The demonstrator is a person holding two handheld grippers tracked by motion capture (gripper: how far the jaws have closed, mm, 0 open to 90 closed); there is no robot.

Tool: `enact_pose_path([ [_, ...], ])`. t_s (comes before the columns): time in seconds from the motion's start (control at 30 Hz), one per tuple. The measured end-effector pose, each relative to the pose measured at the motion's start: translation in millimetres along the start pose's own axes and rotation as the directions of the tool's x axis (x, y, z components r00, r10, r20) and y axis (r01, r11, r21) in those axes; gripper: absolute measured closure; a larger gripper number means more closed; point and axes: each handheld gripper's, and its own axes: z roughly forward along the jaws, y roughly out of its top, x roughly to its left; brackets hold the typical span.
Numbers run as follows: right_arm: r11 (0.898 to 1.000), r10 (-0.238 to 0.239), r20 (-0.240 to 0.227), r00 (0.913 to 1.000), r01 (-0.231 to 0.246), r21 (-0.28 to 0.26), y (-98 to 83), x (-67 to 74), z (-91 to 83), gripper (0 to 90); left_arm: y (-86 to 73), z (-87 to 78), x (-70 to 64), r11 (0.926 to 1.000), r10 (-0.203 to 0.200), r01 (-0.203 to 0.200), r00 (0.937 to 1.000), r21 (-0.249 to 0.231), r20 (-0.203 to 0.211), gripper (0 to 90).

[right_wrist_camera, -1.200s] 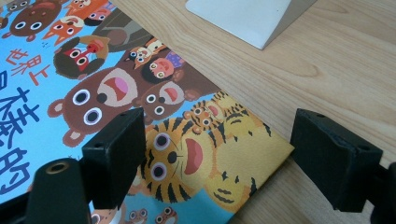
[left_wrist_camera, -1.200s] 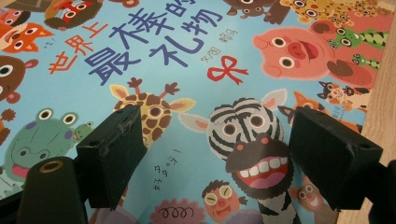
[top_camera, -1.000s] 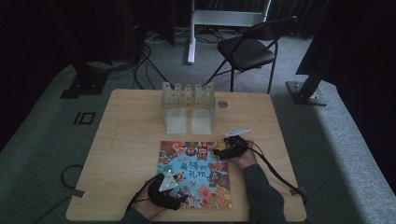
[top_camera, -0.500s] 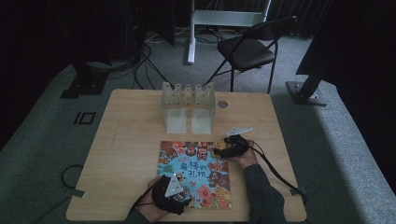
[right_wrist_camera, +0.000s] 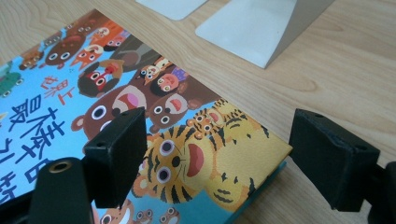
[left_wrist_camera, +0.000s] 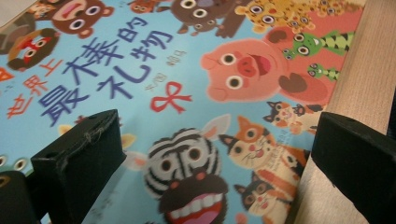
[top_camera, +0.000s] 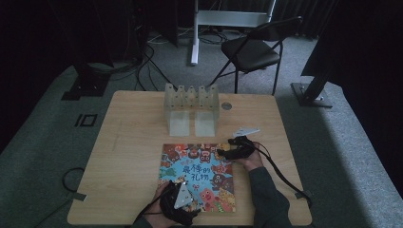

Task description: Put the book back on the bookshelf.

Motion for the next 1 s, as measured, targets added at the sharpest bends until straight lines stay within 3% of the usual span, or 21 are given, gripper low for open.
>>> enact_pose_path([
  [0.13, 1.000, 0.014, -0.010, 0.9999, -0.014, -0.020, 1.8, 0.1, -3.1, 19.6, 3.9, 4.5, -6.8, 0.9998, 0.010, -0.010, 0.9998, 0.016, -0.015, 2.3],
  [0.3, 0.999, 0.018, -0.014, 0.9997, -0.019, -0.046, 6.1, 1.9, -8.6, 19.6, 9.7, 12.0, -17.3, 0.9992, 0.034, -0.034, 0.9994, 0.019, -0.002, 1.9],
  [0.37, 0.998, 0.022, -0.016, 0.9996, -0.022, -0.053, 6.8, 2.3, -9.7, 19.6, 11.8, 12.6, -19.6, 0.9994, 0.035, -0.035, 0.9993, 0.001, -0.014, 1.9],
  [0.73, 0.995, 0.014, -0.032, 0.9994, -0.017, -0.098, 17.8, 7.6, -19.7, 19.6, 21.3, 14.1, -20.0, 0.9990, 0.021, -0.023, 0.9985, -0.038, -0.051, 2.0],
  [1.0, 0.995, -0.009, -0.025, 0.9996, 0.007, -0.097, 25.9, 13.0, -22.2, 19.6, 26.4, 14.3, -21.5, 0.9980, 0.011, -0.016, 0.9969, -0.061, -0.078, 2.0],
])
